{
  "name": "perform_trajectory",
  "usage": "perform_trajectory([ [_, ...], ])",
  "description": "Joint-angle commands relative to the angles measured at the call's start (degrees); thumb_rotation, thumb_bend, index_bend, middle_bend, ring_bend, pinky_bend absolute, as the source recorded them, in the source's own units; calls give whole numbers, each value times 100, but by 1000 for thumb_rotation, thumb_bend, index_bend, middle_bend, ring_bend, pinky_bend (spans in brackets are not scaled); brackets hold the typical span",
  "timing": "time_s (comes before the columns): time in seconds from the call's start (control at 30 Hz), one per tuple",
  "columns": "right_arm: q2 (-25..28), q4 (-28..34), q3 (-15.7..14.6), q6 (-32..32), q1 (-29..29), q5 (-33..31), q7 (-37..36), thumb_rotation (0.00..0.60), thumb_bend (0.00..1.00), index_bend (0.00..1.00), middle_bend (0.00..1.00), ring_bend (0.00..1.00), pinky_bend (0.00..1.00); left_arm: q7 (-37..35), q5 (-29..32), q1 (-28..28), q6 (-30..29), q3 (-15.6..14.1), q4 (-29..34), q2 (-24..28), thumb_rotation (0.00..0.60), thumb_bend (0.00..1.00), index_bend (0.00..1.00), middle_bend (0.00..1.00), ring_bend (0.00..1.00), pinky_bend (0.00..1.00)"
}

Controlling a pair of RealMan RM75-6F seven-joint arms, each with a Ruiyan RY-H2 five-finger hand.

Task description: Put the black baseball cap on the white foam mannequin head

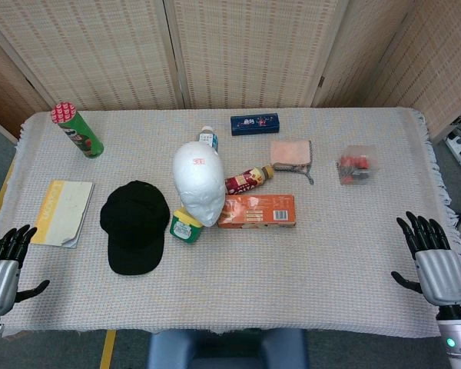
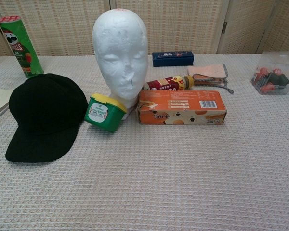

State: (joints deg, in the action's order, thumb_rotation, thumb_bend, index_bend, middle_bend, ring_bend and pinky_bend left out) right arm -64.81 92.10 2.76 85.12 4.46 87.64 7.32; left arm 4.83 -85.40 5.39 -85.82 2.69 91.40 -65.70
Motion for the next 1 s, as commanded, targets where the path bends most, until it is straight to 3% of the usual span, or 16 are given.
perform_trajectory([
  [0.03, 2, 1, -7, 2, 1, 19, -7, 600, 54, 0, 0, 0, 0, -3, -23, 0, 39, -38, 46, 24, 600, 132, 61, 91, 12, 175],
  [0.17, -34, -34, -20, 13, 5, 58, 52, 600, 56, 0, 0, 0, 0, -302, -330, -10, 38, -215, -78, -79, 600, 133, 65, 106, 28, 190],
  [0.23, -73, -54, -26, -5, 20, 74, 116, 600, 55, 0, 0, 0, 0, -538, -655, -59, -96, -376, -458, -300, 600, 132, 84, 165, 73, 251],
  [0.33, -151, -94, -35, -69, 54, 69, 280, 600, 54, 0, 0, 0, 0, -724, -1077, -138, -572, -415, -1395, -939, 600, 127, 162, 405, 276, 461],
  [0.47, -221, -117, -52, -173, 86, 17, 441, 600, 55, 0, 0, 0, 0, -1192, -1438, -123, -1199, -327, -2885, -2006, 600, 120, 359, 851, 695, 798],
  [0.53, -236, -125, -46, -172, 88, 5, 471, 600, 55, 0, 0, 0, 0, -1428, -1611, -88, -1410, -371, -3550, -2457, 600, 123, 428, 959, 815, 905],
  [0.67, -226, -124, -44, -161, 88, 12, 421, 600, 55, 0, 0, 0, 0, -1632, -1894, 13, -1812, -425, -4537, -3174, 600, 140, 516, 1000, 977, 1000],
  [1.0, -250, -168, 24, -281, 137, -177, 456, 600, 55, 0, 0, 0, 0, -1963, -1820, 328, -1787, -395, -5688, -4365, 600, 244, 564, 1000, 1000, 1000],
])
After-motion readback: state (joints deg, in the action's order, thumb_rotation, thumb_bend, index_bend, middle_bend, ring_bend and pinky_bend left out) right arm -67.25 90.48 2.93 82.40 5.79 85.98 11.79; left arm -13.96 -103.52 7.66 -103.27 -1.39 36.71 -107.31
